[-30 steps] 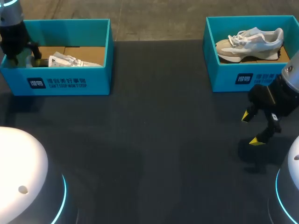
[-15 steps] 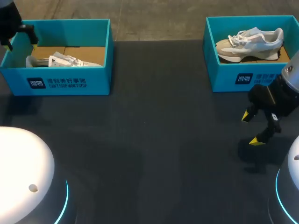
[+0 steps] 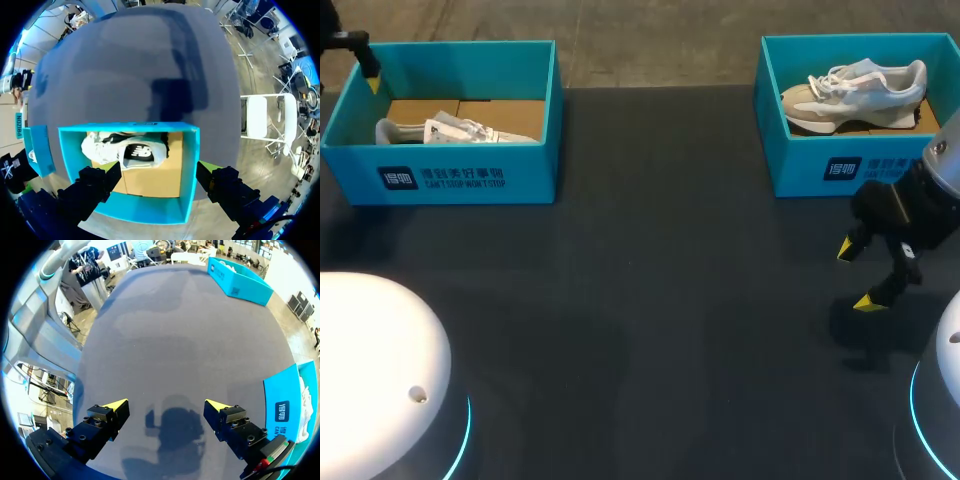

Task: Take the shoe out of the shoebox, open the shoe tongue, remove and reinsert the insole, then place the shoe into the shoebox

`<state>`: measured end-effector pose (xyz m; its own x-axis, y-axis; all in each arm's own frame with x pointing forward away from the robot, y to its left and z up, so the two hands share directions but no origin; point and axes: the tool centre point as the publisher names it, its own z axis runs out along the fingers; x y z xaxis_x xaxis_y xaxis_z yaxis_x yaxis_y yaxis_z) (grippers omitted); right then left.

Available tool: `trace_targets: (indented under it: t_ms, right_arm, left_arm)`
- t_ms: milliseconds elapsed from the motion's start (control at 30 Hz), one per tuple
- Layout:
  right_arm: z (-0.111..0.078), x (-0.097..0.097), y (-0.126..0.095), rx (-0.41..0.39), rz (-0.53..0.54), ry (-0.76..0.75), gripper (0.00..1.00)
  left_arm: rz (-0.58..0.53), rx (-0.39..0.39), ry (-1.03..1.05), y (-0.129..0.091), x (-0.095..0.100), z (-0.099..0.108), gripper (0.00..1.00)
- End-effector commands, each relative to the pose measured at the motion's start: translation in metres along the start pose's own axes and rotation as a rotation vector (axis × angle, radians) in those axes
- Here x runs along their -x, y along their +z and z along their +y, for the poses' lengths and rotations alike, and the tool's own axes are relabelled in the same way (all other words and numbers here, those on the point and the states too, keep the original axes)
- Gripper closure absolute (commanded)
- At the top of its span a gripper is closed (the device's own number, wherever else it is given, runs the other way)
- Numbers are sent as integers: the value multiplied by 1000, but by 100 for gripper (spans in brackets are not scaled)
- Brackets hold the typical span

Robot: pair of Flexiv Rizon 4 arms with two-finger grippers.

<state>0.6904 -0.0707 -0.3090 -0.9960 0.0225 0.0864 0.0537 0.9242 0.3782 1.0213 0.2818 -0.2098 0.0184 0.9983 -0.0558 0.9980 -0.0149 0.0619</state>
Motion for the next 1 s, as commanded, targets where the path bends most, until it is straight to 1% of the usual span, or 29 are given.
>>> trace_targets:
  t_ms: [33, 200, 733, 767, 833, 867, 933, 967, 1000]
  right_arm:
    - [0, -1, 0, -2, -2, 0, 0]
    - [0, -1, 0, -2, -2, 0, 0]
    - [0, -1, 0, -2, -2, 0, 0]
    - [1, 2, -2, -3, 2, 5, 0]
    - [0, 12, -6, -28, 12, 61, 0]
    - [0, 16, -10, -22, 13, 63, 0]
    - [1, 26, -17, -52, 10, 127, 0]
    - [0, 31, -22, -53, 6, 145, 0]
    - [0, 36, -27, -73, 1, 202, 0]
  left_arm:
    - [18, 19, -3, -12, 1, -17, 0]
    - [18, 0, 12, -20, 6, -28, 0]
    - [18, 0, 12, -20, 6, -28, 0]
    - [18, 0, 12, -20, 6, -28, 0]
    - [18, 0, 12, -20, 6, -28, 0]
    - [18, 0, 12, -20, 6, -28, 0]
    - [18, 0, 12, -20, 6, -28, 0]
    - [18, 0, 12, -20, 6, -28, 0]
    - [18, 0, 12, -20, 6, -28, 0]
